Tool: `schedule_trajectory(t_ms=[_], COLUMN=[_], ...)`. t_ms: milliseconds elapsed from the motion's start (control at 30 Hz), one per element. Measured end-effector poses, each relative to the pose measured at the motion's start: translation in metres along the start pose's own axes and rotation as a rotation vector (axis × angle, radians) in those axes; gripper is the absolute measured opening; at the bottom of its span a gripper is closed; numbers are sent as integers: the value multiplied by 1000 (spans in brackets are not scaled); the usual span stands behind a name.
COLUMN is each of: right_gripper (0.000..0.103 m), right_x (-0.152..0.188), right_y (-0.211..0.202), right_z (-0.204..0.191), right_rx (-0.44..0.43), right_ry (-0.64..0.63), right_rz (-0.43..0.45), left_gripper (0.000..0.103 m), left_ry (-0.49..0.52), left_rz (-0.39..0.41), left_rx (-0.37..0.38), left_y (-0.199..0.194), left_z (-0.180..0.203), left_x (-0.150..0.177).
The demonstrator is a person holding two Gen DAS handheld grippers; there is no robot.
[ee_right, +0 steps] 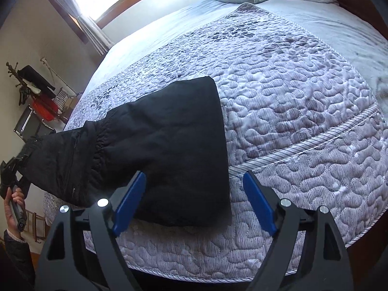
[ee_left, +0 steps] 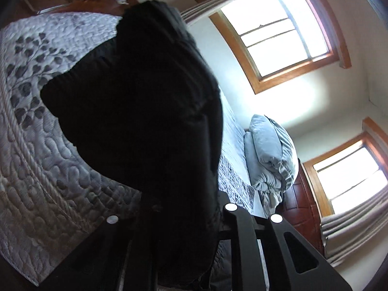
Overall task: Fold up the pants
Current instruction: 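Grasp the pants with the left gripper and fold them over again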
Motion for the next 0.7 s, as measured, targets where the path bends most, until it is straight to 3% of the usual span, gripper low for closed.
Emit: schedule_trajectory(t_ms=[400, 700], right_gripper=[82, 82], right_x=[3, 2], right_y=[-5, -10], right_z=[20, 25], right_rx=[-13, -37], right_ry=[58, 85], right_rz=[17, 40], left_gripper=[21, 24], left_ry=[342, 504], left_rz=[-171, -325], left_rx=[-45, -139], left_y=[59, 119], left_z=[88, 91], left_x=[55, 108])
Point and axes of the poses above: each gripper's, at about its wrist camera, not at the fingertips, and y roughly the way its jaws point, z to its right, x to its underside, the point moved 5 cm from there along y, roughly the way its jaws point, and after that the axes turned 13 degrees about x, right-handed, at the moved point
